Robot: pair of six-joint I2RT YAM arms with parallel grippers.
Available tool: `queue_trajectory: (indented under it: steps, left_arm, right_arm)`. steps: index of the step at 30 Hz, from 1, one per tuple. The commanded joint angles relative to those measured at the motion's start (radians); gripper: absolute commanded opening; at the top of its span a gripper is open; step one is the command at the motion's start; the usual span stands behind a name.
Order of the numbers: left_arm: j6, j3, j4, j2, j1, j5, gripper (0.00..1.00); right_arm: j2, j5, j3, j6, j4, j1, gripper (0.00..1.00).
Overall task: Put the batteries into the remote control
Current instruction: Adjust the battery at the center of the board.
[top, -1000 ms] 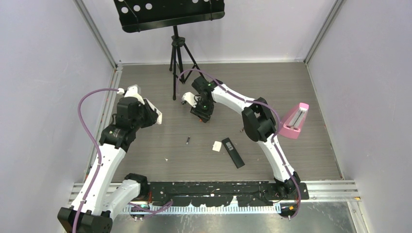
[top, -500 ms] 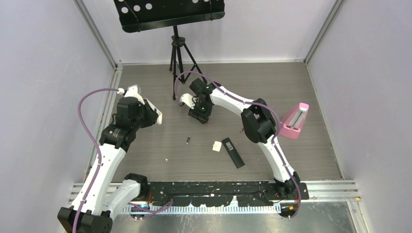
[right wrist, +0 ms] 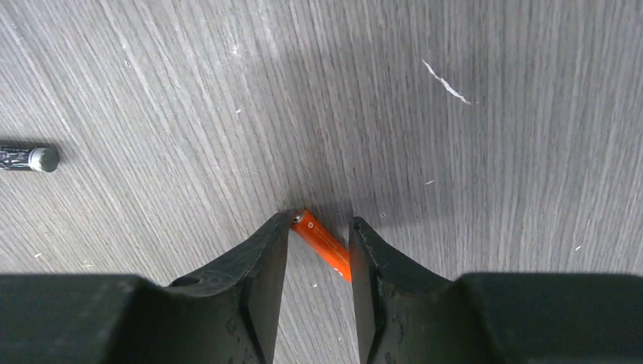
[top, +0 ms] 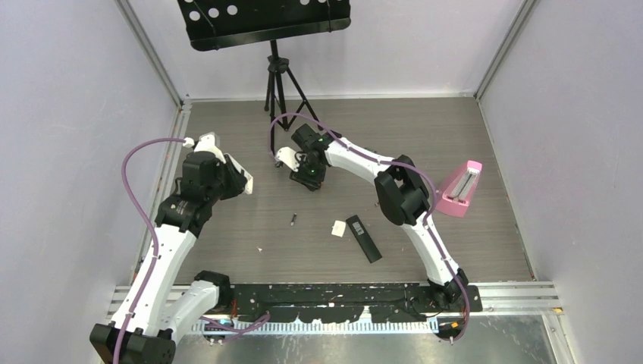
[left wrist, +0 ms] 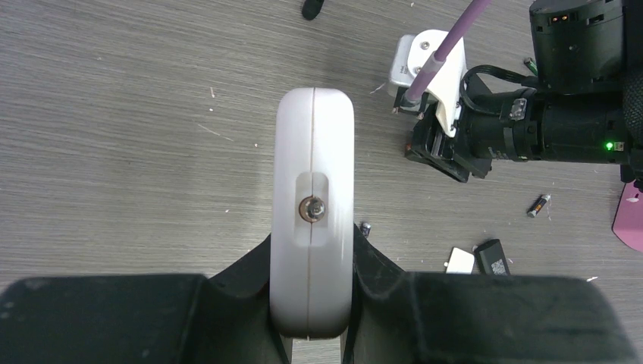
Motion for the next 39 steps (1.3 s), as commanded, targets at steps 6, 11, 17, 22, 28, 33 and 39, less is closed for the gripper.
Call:
queue_trajectory:
  steps: [6,11,17,22,28,33,39]
  left_arm:
    - [0.004,0.032,0.026,-0.01,0.001,0.013,0.0]
    - [0.004,0.03,0.023,-0.018,0.002,0.013,0.0]
    - [-0.003,0.03,0.025,-0.021,0.001,0.019,0.0]
    - [-0.019,0.018,0.04,-0.031,0.001,0.032,0.0]
    - [-0.048,-0.013,0.078,-0.033,0.001,0.082,0.0]
    - [-0.06,-0.023,0.096,-0.028,0.001,0.096,0.0]
    - [-0.06,-0.031,0.097,-0.032,0.001,0.093,0.0]
  right_arm:
    - [0.05,0.044,-0.012,0.014,-0.067,0.001,0.21]
    - [0.028,0.055,-0.034,0.135,-0.004,-0.012,0.12]
    - [-0.051,0.111,-0.123,0.292,0.128,-0.027,0.08]
    - [-0.115,0.272,-0.215,0.525,0.225,-0.027,0.12]
    - [-0.187,0.566,-0.318,0.936,0.26,-0.022,0.15]
    - [-0.185,0.64,-0.332,1.075,0.193,-0.022,0.28]
    - [-0.181,0.554,-0.315,1.067,0.154,-0.036,0.51]
